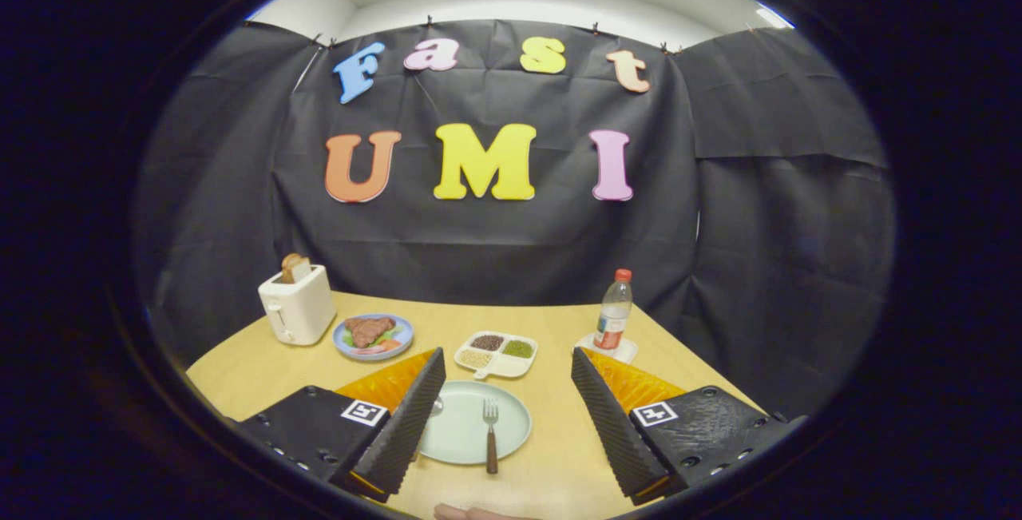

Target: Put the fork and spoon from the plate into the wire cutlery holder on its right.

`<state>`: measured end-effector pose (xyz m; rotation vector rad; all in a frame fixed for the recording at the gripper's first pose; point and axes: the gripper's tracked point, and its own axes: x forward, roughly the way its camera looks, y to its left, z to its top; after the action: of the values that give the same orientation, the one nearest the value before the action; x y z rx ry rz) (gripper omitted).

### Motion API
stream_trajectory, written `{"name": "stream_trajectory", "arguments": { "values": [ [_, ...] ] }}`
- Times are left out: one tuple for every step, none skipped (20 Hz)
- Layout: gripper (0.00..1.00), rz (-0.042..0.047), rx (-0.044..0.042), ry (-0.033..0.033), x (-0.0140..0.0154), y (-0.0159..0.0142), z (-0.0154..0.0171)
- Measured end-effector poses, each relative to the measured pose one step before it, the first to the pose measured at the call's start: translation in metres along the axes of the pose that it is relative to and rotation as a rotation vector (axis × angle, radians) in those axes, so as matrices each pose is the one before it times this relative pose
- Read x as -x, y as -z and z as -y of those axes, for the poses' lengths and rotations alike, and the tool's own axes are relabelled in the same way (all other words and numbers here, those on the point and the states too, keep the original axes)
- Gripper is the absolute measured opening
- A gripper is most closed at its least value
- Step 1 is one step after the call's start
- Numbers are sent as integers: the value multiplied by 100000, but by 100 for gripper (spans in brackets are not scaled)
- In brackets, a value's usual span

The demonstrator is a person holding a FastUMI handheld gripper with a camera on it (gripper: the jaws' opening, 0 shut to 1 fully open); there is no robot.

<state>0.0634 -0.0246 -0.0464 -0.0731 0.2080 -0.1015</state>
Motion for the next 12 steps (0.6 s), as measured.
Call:
{"name": "stream_trajectory", "arguments": {
  "values": [
    [95,-2167,-682,-1038,-720,710,-237],
    [95,-2730,-106,-1281,-670,709,-221],
    [95,-2916,605,-1185,-858,894,-242],
    [96,-2910,934,-923,-692,784,-196],
    [96,-2901,1008,115,-927,807,0],
    [96,-2878,639,767,-746,821,201],
    [96,-2325,-239,96,-854,789,-7],
    [95,-1780,-1039,-416,-799,572,-167],
    [96,-2049,-883,-451,-806,697,-46],
    [96,-2559,-474,-700,-841,663,-179],
    [95,-2448,-205,-524,-763,755,-22],
    [96,-2462,-154,-15,-694,575,45]
  ]
}}
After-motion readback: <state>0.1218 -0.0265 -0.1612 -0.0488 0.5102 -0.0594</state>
